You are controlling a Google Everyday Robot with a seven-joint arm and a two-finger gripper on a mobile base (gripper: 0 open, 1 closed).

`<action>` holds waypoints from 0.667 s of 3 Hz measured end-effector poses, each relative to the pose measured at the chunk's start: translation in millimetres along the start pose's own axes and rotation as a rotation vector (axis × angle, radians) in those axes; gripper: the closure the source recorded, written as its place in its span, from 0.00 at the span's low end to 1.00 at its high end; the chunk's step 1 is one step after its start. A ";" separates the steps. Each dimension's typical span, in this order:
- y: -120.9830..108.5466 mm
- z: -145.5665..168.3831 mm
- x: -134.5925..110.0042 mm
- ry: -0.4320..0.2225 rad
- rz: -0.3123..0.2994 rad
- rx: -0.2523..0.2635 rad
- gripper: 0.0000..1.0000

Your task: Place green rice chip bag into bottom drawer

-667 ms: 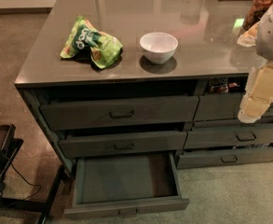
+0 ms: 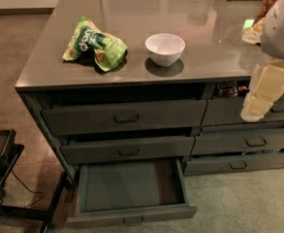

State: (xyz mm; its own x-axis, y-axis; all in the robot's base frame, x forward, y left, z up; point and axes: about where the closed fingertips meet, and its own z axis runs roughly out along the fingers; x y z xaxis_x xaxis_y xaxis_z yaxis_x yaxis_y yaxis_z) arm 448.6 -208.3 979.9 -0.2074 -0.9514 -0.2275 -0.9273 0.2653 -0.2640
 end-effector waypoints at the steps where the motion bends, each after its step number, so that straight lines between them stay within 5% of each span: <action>1: -19.6 8.4 -26.0 -0.039 -0.018 0.021 0.00; 2: -47.4 23.8 -57.3 -0.079 -0.014 0.051 0.00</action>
Offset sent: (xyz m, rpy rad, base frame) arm 0.1100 0.0743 -0.0002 0.1009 -0.1071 0.0159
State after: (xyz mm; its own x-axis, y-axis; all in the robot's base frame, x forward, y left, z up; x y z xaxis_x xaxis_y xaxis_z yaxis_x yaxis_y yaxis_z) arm 511.9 -162.7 983.1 -0.1672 -0.9404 -0.2960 -0.9127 0.2612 -0.3144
